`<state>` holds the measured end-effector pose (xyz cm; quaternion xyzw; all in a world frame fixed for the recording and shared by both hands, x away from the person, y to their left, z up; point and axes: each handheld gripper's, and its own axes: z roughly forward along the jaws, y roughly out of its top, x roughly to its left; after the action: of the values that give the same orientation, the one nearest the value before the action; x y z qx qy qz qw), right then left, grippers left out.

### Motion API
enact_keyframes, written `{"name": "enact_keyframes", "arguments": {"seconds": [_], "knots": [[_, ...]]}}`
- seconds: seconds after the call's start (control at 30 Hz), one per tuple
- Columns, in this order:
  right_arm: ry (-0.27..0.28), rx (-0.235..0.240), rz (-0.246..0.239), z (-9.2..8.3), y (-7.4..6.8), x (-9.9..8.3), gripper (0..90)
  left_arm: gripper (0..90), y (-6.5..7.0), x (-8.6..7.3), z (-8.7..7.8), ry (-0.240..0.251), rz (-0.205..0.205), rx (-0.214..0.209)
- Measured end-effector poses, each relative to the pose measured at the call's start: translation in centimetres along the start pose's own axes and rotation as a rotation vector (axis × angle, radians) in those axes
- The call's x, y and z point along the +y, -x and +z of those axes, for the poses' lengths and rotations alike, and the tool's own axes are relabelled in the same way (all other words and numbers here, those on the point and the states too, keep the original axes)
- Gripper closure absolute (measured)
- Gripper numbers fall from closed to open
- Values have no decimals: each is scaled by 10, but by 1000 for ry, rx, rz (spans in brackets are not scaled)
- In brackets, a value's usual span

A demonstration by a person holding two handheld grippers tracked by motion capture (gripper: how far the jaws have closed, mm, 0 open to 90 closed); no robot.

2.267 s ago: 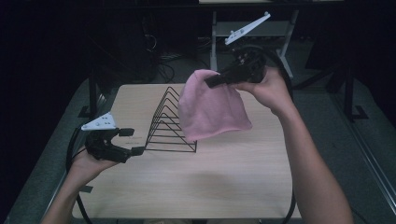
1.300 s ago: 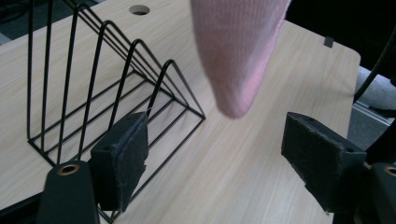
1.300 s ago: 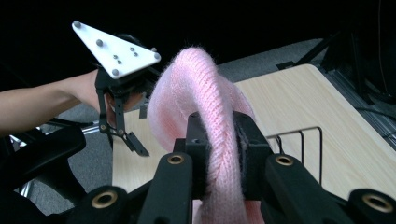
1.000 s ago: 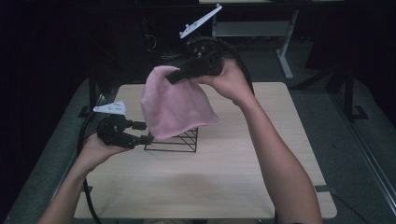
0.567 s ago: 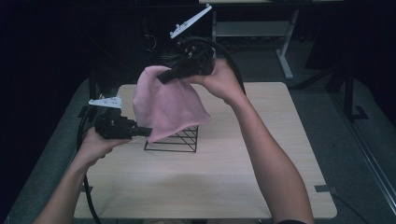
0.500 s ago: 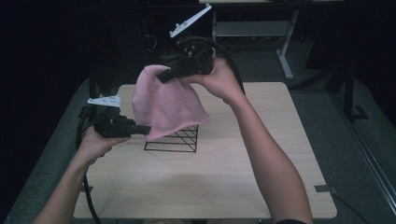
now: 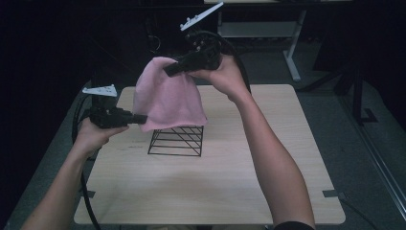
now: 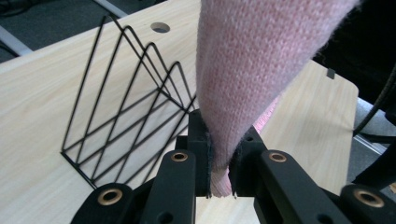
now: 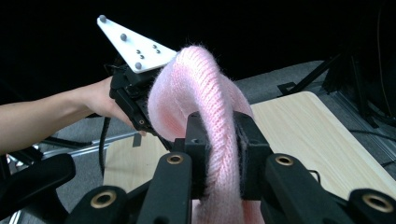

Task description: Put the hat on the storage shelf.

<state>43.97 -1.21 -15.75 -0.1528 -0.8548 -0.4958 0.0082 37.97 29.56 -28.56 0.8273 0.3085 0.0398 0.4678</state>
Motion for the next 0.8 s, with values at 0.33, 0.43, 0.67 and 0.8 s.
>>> {"name": "enact_keyframes", "arguments": {"seconds": [0.33, 0.43, 0.67, 0.8], "knots": [[29, -28, 29, -2, 15, 0, 777, 817, -14, 14, 5, -13, 9, 29], [30, -29, 36, -1, 20, -2, 777, 817, -17, 14, 9, -20, 5, 27], [30, -12, 55, 4, 25, -13, 776, 817, -19, 11, 17, -60, 10, 51], [33, -1, 70, 9, 26, -20, 776, 816, -19, 8, 20, -88, 16, 61]]}}
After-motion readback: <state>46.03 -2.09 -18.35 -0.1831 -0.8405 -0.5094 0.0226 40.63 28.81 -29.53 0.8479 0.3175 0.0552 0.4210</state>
